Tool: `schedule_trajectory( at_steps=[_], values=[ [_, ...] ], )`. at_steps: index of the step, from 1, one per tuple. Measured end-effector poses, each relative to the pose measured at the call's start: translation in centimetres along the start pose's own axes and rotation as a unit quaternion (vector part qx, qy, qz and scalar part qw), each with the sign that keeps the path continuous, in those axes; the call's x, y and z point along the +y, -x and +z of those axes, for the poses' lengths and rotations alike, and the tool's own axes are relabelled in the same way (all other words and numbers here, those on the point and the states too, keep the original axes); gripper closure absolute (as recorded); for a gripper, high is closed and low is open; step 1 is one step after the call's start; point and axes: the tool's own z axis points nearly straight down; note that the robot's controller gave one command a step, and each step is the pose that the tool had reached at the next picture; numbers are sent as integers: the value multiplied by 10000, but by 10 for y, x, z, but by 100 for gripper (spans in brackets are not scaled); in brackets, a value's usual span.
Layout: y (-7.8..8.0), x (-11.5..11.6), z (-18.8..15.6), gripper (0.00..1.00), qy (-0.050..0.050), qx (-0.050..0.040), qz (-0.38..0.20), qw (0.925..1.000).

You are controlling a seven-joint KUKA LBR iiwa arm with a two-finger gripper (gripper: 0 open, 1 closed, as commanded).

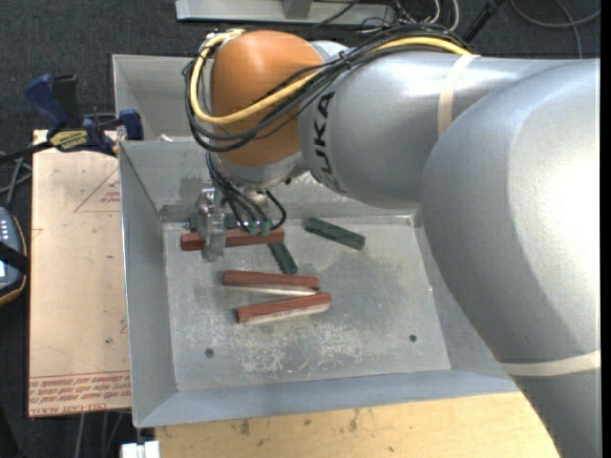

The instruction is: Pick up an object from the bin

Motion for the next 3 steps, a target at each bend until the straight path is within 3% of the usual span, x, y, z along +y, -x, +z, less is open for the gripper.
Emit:
schedule_trajectory(
  at_steps=[1,2,3],
  values=[
    [-24,8,-12,100,23,-89,112,9999],
    [-19,13,-5,100,-3,17,135,9999],
    [-12,16,27,100,21,-69,125,9999]
  ],
)
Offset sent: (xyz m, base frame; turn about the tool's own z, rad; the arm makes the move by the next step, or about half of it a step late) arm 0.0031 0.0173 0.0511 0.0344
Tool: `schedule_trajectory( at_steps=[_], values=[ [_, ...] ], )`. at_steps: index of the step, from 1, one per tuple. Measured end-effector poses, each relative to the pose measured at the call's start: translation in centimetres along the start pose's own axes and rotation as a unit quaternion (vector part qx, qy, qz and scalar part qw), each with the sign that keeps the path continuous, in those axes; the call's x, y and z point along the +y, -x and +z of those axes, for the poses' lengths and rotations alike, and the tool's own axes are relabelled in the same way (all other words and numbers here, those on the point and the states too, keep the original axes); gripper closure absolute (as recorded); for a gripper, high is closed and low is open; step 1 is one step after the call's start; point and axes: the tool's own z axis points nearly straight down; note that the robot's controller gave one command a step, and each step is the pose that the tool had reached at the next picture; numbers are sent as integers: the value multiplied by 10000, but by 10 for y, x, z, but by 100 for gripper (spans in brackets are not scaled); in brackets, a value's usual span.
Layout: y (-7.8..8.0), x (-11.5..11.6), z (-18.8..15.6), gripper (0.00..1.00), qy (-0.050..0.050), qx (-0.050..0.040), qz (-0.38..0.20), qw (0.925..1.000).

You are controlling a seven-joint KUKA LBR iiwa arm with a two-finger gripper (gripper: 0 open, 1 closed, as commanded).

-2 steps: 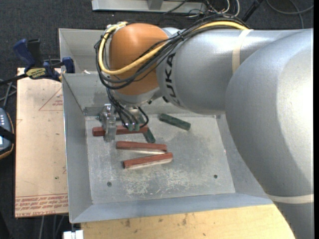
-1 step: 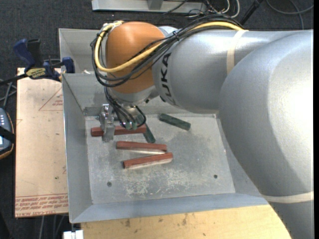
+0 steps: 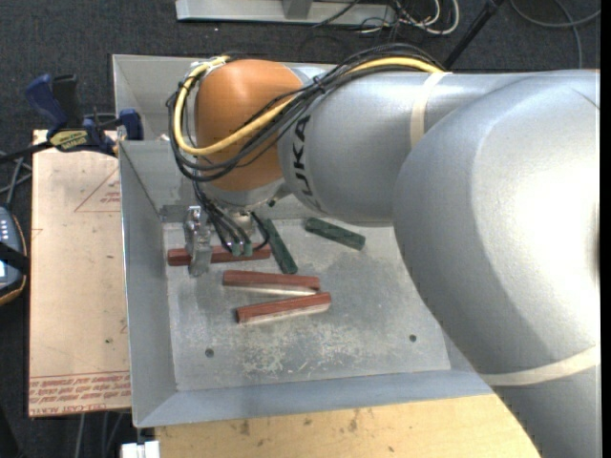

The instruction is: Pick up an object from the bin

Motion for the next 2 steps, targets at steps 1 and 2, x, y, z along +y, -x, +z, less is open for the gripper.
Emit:
schedule_trajectory(
  at_steps=[1,2],
  values=[
    [-41,-2,68,100,-18,54,370,9993],
    [-63,-12,56,100,-22,54,124,9999]
  ],
)
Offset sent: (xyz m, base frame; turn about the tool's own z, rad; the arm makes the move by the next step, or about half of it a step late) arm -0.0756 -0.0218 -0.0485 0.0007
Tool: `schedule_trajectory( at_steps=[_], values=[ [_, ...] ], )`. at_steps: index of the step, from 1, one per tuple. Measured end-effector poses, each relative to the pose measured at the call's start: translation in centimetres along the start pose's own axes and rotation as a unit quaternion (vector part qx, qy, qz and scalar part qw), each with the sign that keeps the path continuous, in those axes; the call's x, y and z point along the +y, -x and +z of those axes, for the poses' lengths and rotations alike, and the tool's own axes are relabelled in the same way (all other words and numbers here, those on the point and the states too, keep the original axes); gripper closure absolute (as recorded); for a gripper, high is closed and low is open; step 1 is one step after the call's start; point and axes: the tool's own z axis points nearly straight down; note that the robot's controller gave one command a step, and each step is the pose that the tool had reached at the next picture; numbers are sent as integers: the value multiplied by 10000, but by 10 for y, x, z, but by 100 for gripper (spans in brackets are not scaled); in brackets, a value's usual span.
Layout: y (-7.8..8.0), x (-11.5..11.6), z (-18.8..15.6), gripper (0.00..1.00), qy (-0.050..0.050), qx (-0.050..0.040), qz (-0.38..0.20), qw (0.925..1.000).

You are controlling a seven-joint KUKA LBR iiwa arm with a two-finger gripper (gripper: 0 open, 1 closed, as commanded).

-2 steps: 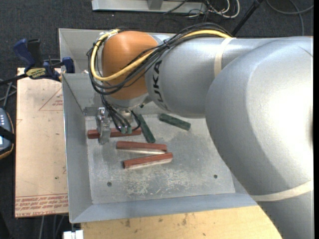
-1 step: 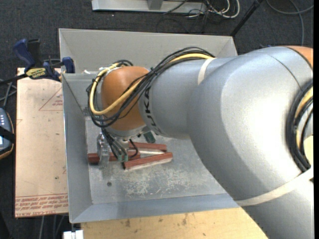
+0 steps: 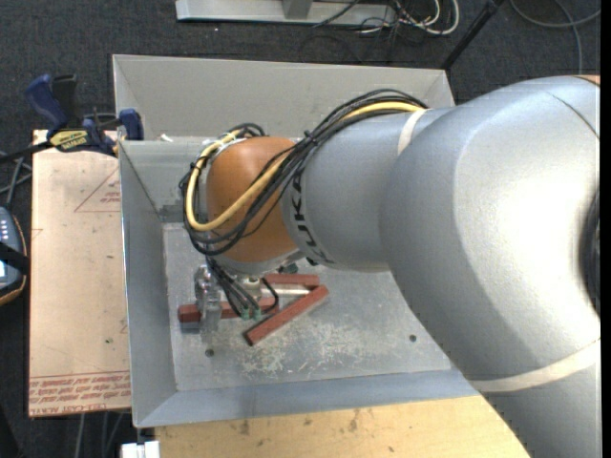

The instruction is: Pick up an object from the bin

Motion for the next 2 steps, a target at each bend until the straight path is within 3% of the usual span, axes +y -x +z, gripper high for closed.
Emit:
schedule_trajectory(
  at_steps=[1,2],
  values=[
    [-4,-7,-61,100,-4,22,59,10000],
    [5,-1,-94,100,15,-36,70,10000]
  ],
)
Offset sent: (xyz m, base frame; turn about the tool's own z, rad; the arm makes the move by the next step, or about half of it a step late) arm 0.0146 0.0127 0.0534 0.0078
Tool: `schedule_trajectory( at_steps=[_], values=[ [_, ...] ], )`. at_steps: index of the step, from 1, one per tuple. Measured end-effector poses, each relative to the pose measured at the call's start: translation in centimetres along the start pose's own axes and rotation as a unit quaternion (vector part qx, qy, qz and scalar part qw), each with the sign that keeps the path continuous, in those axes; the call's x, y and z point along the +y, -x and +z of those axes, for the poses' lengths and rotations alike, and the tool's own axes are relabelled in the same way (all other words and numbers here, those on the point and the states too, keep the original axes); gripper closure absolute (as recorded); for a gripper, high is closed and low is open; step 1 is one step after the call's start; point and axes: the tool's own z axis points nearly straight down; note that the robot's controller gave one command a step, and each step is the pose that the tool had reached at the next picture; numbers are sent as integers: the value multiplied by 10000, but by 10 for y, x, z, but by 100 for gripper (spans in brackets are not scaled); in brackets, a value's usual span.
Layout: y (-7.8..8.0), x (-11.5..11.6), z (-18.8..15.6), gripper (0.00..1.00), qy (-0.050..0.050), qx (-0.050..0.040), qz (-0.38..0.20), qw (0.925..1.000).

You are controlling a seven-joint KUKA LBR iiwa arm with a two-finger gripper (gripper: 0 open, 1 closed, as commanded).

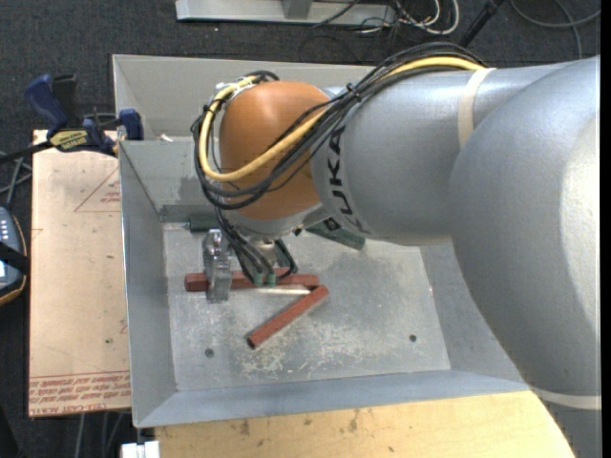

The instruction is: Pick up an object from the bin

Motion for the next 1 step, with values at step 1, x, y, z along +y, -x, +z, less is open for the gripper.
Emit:
schedule_trajectory(
  at_steps=[1],
  values=[
    [-17,-5,-34,100,-29,78,-48,10000]
  ],
)
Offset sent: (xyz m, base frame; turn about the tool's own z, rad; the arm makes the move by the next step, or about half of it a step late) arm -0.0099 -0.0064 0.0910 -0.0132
